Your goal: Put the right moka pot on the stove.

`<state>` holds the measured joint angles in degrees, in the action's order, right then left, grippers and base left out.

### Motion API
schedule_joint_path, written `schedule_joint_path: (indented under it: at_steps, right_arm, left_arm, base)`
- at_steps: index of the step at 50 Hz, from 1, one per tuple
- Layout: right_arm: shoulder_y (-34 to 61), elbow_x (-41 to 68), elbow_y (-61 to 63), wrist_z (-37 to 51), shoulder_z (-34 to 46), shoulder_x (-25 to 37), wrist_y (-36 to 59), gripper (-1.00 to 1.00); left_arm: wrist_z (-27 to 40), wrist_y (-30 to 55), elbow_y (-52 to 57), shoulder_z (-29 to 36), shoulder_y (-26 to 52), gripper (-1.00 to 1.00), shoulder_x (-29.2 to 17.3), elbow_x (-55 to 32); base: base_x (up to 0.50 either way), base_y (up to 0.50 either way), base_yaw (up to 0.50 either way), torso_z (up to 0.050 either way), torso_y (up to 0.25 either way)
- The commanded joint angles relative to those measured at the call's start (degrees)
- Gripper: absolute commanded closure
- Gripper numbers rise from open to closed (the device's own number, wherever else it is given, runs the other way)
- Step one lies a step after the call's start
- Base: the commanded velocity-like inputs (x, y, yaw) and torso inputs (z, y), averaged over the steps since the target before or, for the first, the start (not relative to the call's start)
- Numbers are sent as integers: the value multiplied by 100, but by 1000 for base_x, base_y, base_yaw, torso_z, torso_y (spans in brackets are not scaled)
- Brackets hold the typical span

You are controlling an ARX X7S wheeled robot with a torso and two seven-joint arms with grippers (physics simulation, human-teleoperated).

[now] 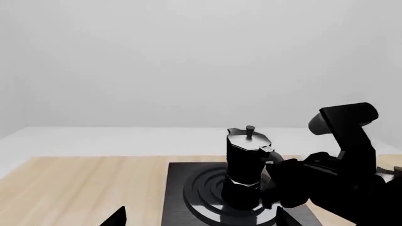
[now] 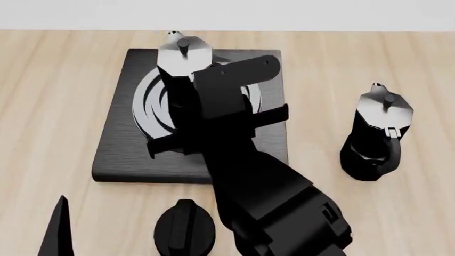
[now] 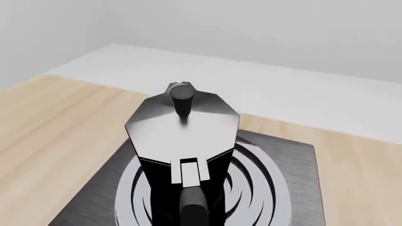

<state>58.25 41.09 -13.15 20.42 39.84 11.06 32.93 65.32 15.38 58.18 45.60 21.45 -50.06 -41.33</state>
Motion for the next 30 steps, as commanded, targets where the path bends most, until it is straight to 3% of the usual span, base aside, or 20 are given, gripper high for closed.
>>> schedule_joint_path:
  at_steps: [1, 14, 15, 24, 30]
  right_arm:
    - [-62, -147, -6, -74, -73, -35, -145, 100]
    - [-148, -217, -110, -78, -30, -41, -322, 100]
    - [-157, -234, -96, -76, -14, -36, -337, -100]
    - [-173, -142, 35, -84, -15, 28, -257, -100]
    - [-355, 328, 1421, 315, -195, 477, 277, -100]
  left_arm:
    - [0, -115, -19, 61, -43, -100, -35, 91]
    - [-25, -220, -41, 139, -95, -100, -60, 205]
    - [-15, -190, -25, 147, -73, -100, -56, 206]
    - [-34, -279, -94, 177, -113, -100, -66, 261]
    - [-24, -311, -139, 157, -100, -100, -71, 204]
  base:
    - [0, 0, 0, 0, 0]
    - [0, 0, 0, 0, 2]
    - [0, 0, 0, 0, 0]
    - [0, 0, 0, 0, 0]
    - [0, 0, 0, 0, 0]
